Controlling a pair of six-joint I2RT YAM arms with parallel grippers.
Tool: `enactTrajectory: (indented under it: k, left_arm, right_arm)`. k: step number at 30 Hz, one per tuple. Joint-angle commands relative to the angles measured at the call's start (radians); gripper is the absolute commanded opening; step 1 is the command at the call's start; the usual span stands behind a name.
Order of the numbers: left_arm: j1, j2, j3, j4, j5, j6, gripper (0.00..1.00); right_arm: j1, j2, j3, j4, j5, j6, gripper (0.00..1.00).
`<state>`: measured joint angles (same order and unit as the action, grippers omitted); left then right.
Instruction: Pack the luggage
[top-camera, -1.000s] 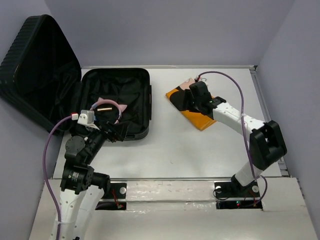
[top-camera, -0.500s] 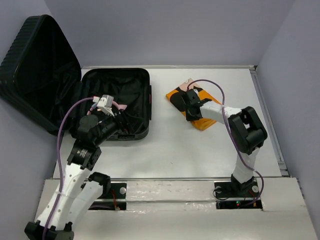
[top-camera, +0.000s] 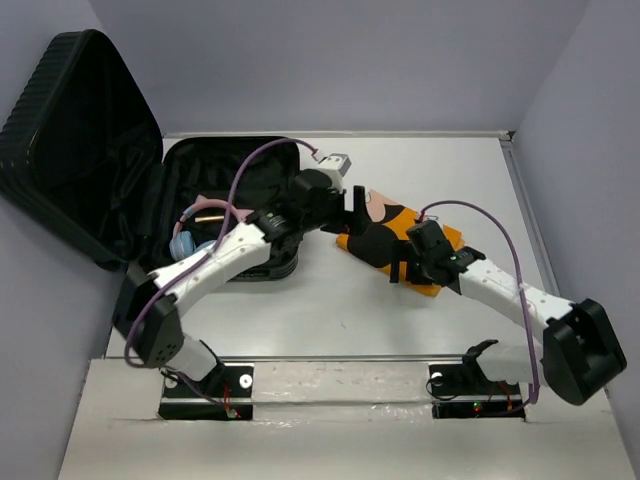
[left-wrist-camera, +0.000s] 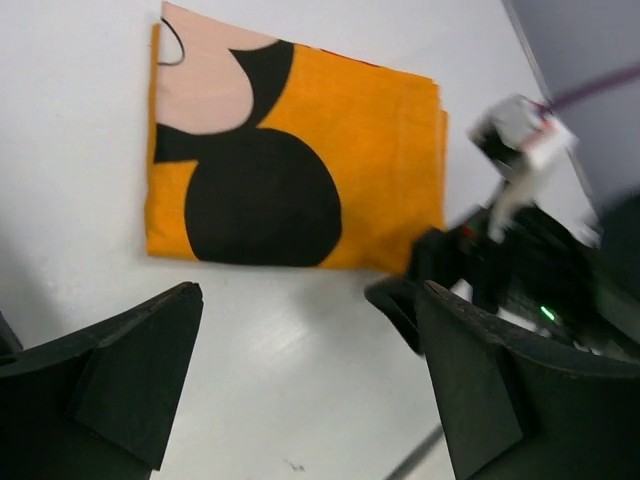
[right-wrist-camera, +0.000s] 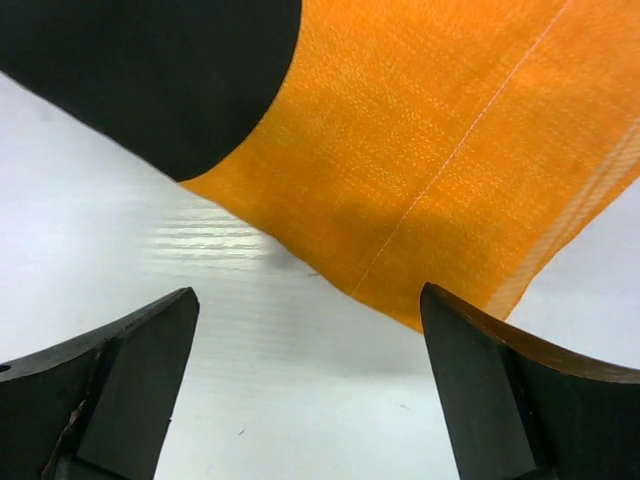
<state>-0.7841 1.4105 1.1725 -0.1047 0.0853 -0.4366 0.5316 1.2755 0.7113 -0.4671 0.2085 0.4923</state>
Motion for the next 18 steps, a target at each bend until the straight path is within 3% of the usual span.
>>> enactTrajectory:
  k: [1, 9, 14, 18]
  left_arm:
    - [-0.003, 0.210, 0.211, -0.088, -0.117, 0.087, 0.99]
    - [0.005, 0.686, 0.672, -0.315, -0.298, 0.151, 0.98]
    - [0.040, 0.927, 0.929, -0.400, -0.226, 0.151, 0.89]
    - [0.052, 0.985, 0.949, -0.403, -0.205, 0.153, 0.88]
  right_arm:
    - [-0.031, -0.142, -0.016, 0.016, -0.009, 0.029, 0.98]
    - [-0.235, -0.312, -0.023, 0.036, 0.035, 0.052, 0.96]
    - [-0.326, -0.369, -0.050, 0.058, 0.048, 0.072, 0.95]
    - [-0.378, -0.361, -0.084, 0.090, 0.043, 0.080, 0.95]
